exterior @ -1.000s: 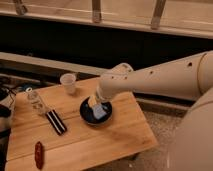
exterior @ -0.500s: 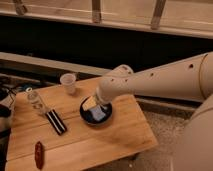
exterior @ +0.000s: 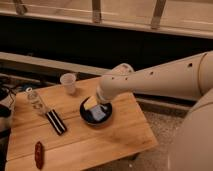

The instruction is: Place the white sponge in the ceramic bowl

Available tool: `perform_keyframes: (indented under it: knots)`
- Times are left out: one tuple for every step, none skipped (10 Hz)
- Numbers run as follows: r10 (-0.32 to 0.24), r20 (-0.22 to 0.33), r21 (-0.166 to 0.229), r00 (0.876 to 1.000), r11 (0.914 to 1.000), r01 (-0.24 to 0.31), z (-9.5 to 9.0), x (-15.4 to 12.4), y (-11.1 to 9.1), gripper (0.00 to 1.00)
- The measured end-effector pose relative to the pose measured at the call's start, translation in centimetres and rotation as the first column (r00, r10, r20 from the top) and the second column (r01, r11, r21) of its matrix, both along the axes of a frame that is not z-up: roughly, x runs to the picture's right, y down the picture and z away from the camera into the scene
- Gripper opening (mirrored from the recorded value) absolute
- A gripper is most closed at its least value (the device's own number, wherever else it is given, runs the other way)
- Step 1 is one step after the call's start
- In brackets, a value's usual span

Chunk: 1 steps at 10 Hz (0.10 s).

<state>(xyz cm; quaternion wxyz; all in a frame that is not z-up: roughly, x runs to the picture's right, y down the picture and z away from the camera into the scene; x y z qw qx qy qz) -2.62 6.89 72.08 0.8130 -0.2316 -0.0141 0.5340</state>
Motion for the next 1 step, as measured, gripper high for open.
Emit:
perform_keyframes:
  knots:
    - [-0.002,0.001,0.0,1.0,1.0,0.002,-0.01,-0.07,0.07,0.91]
